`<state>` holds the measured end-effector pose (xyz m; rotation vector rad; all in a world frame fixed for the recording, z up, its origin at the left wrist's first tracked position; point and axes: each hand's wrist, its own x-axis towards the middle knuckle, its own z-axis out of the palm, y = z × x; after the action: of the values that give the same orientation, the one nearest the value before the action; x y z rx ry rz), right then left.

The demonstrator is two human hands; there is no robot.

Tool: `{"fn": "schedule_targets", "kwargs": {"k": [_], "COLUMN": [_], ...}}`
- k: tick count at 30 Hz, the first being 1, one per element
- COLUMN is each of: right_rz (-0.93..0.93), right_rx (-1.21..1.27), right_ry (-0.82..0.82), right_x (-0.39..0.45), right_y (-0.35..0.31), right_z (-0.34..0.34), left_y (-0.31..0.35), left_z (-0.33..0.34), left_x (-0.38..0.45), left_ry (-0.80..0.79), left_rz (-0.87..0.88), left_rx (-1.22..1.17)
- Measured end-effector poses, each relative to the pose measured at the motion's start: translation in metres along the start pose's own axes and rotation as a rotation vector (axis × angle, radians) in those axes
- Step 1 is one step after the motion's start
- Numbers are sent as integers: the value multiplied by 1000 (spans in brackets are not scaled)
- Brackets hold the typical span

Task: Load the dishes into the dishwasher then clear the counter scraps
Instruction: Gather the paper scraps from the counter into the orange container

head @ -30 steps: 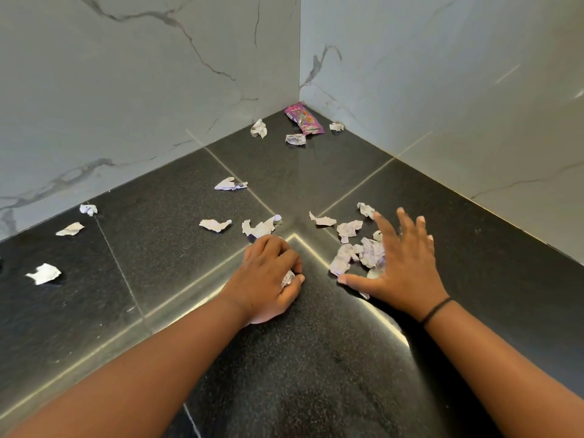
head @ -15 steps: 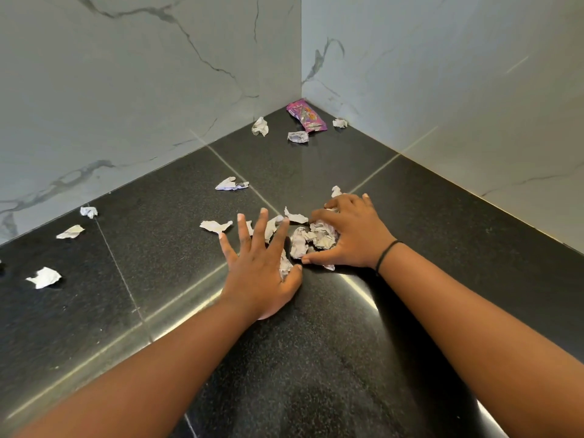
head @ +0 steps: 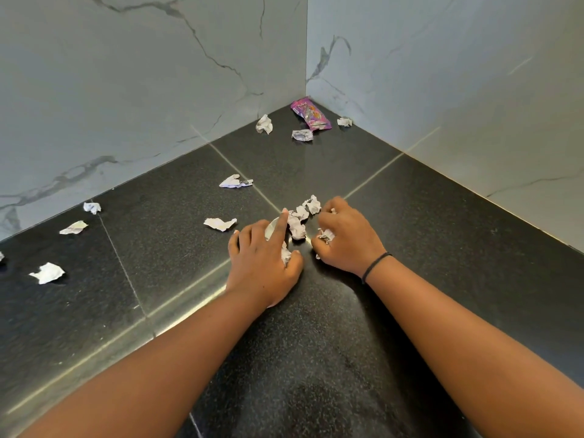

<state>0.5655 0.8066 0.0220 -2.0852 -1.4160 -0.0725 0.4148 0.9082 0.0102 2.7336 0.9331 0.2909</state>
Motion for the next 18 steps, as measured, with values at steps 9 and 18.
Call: {"fn": "schedule_targets", "kwargs": {"k": [9,18], "right_rz": [165,11], "right_rx": [-2,34], "right_ry": [-59,-172], "right_x": [14,24], "right_y": [7,4], "right_z": [6,1], "left_y": [-1,-2], "left_z": [2,2], "left_x": [5,5], "left_ry": [-65,39], "left_rz": [192,228], "left_rx": [-17,-5]}}
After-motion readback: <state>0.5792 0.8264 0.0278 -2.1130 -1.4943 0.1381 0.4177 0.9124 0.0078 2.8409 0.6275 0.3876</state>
